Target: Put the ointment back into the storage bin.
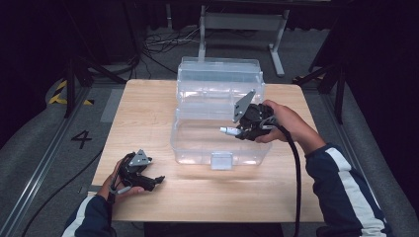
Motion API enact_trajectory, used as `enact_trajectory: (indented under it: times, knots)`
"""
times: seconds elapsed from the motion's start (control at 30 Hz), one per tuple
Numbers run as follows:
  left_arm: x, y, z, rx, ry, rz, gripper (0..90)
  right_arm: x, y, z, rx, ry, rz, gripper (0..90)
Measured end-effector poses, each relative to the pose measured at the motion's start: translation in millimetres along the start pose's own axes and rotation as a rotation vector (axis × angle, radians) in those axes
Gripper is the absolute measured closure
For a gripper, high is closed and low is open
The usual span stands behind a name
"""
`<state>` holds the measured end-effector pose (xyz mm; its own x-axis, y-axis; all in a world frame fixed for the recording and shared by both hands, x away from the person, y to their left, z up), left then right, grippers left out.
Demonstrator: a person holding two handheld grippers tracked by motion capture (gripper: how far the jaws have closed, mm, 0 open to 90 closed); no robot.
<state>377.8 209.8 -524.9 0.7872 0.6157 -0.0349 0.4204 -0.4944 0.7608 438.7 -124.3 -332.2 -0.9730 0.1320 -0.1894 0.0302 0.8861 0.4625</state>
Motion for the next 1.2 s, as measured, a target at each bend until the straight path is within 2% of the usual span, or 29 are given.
enact_trajectory:
  times: [0.2,0.33,0.57,0.83,1.2]
  knots:
    - [-0.1,0.0,0.0,0.0,0.001,0.0,13.6,-5.0,1.1,7.2,0.019,0.008,0.0,70.5]
    - [0.0,0.0,0.0,0.0,0.002,0.0,13.5,-11.2,-1.7,17.8,0.043,0.015,0.014,70.6]
    - [0.0,0.0,0.0,0.0,0.002,0.0,13.6,-19.9,-9.9,33.8,0.073,0.032,0.035,70.6]
    - [0.0,0.0,0.0,0.0,0.003,0.0,13.6,-27.4,-22.2,64.7,0.126,0.062,0.057,70.5]
    - [-0.1,0.0,0.0,0.0,0.002,0.0,13.6,-33.1,-35.5,85.1,0.157,0.072,0.076,70.5]
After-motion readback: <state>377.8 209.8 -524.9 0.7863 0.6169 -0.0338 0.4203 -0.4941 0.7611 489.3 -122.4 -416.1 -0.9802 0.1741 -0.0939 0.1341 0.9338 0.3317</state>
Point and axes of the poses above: each handheld gripper's, and its own axes: z roughly forward along the jaws, y roughly out of its top, x roughly to its left, the point moved 4 cm from there along z, roughly forward along the jaws, and after that the axes turned 7 degrees about -x, right-handed, at the moved point
